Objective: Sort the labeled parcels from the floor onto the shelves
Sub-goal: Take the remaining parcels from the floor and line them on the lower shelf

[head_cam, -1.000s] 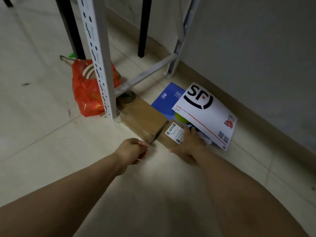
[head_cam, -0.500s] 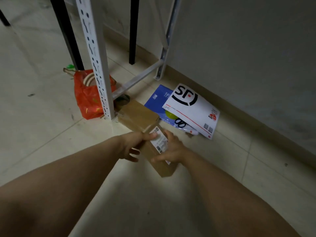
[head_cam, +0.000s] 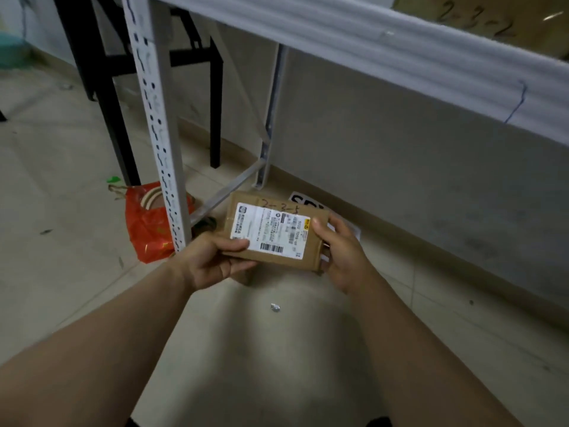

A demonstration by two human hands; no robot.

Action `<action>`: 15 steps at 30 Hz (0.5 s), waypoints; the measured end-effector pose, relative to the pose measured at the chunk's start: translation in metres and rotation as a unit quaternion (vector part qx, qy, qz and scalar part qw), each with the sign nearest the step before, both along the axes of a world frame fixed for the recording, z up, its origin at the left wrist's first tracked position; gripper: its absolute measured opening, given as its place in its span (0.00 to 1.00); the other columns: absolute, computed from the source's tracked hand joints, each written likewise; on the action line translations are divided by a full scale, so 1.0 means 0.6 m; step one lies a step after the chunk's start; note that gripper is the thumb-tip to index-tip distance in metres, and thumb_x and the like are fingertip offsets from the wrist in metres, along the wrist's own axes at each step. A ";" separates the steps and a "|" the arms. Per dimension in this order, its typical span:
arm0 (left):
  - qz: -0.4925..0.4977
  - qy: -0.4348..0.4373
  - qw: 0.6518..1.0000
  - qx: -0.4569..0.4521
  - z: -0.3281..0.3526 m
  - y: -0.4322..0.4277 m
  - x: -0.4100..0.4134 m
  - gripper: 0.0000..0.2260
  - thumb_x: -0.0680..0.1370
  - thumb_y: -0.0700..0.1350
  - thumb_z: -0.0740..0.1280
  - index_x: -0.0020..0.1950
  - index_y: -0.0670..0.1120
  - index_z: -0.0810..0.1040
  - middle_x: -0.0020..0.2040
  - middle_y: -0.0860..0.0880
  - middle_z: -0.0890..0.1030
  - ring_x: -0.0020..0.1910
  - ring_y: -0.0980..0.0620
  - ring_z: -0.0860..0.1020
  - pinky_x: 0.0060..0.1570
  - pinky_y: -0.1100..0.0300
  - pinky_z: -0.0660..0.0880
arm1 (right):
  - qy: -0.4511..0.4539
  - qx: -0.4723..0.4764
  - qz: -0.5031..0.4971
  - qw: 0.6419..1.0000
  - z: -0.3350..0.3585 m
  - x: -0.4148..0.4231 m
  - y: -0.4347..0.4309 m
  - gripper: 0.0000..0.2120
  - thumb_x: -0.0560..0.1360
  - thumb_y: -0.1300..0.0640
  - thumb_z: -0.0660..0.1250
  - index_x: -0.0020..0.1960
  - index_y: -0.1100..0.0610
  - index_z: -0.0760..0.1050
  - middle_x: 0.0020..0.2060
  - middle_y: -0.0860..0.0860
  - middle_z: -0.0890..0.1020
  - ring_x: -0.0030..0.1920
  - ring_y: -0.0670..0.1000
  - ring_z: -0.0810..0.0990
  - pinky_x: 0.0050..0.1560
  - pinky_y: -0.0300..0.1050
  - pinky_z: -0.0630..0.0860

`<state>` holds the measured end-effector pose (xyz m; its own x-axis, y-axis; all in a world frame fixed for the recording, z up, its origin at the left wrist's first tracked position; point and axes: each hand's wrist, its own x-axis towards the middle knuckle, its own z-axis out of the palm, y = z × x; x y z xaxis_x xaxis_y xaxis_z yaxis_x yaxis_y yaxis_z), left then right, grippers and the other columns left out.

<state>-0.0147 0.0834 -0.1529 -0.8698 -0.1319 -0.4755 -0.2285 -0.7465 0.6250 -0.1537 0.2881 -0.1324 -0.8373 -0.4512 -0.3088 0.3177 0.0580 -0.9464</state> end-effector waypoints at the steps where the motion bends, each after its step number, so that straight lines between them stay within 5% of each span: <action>1: -0.012 -0.004 1.000 -0.018 0.002 -0.003 0.005 0.19 0.72 0.32 0.66 0.62 0.39 0.80 0.62 0.38 0.81 0.61 0.38 0.80 0.60 0.42 0.75 | -0.005 0.005 0.004 1.000 0.000 0.003 0.001 0.22 0.78 0.53 0.71 0.71 0.47 0.72 0.47 0.47 0.88 0.45 0.48 0.87 0.39 0.45 0.81; 3: -0.049 -0.012 0.996 -0.072 0.007 -0.005 0.014 0.18 0.73 0.36 0.68 0.64 0.42 0.79 0.60 0.40 0.82 0.60 0.42 0.81 0.59 0.45 0.78 | -0.014 0.004 0.004 1.000 0.002 0.005 0.009 0.19 0.78 0.54 0.71 0.68 0.48 0.75 0.48 0.49 0.87 0.45 0.50 0.87 0.35 0.45 0.80; 5: -0.081 -0.006 0.989 -0.124 0.015 -0.004 0.018 0.14 0.74 0.39 0.69 0.60 0.44 0.81 0.55 0.43 0.85 0.52 0.46 0.84 0.47 0.50 0.83 | -0.006 0.007 0.004 1.000 0.008 0.005 0.017 0.19 0.77 0.54 0.71 0.68 0.47 0.75 0.50 0.50 0.87 0.49 0.53 0.87 0.35 0.46 0.80; 7: -0.097 0.002 0.982 -0.162 0.022 -0.003 0.018 0.12 0.74 0.40 0.69 0.57 0.47 0.82 0.52 0.45 0.86 0.48 0.49 0.85 0.42 0.53 0.83 | 0.003 0.004 0.008 1.000 0.013 0.004 0.019 0.21 0.76 0.54 0.72 0.68 0.46 0.75 0.52 0.51 0.87 0.53 0.55 0.86 0.45 0.53 0.82; 10: -0.087 0.003 0.977 -0.194 0.025 -0.006 0.016 0.13 0.74 0.38 0.71 0.57 0.48 0.82 0.53 0.45 0.86 0.50 0.48 0.85 0.49 0.50 0.81 | 0.000 -0.001 0.020 1.000 0.020 0.006 0.020 0.25 0.76 0.56 0.73 0.71 0.46 0.72 0.53 0.49 0.87 0.56 0.55 0.85 0.58 0.60 0.79; 13: -0.058 0.010 0.980 -0.188 0.026 -0.018 0.010 0.24 0.71 0.34 0.72 0.66 0.45 0.76 0.58 0.40 0.83 0.56 0.41 0.83 0.58 0.44 0.78 | 0.051 0.042 0.040 0.997 0.040 0.013 0.019 0.31 0.75 0.62 0.72 0.74 0.44 0.67 0.61 0.44 0.80 0.61 0.50 0.80 0.47 0.48 0.78; 15: -0.049 0.022 0.979 -0.197 0.037 -0.024 0.002 0.28 0.70 0.30 0.72 0.69 0.45 0.73 0.60 0.37 0.82 0.56 0.38 0.82 0.55 0.44 0.80 | 0.138 0.108 0.077 0.982 0.050 0.010 0.019 0.39 0.73 0.63 0.75 0.77 0.44 0.61 0.67 0.45 0.71 0.67 0.49 0.72 0.46 0.38 0.74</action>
<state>-0.0134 0.0690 -0.1310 -0.9062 -0.2127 -0.3655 -0.2524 -0.4214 0.8710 -0.1480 0.2997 -0.1022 -0.8293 -0.5283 -0.1823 0.0230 0.2938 -0.9556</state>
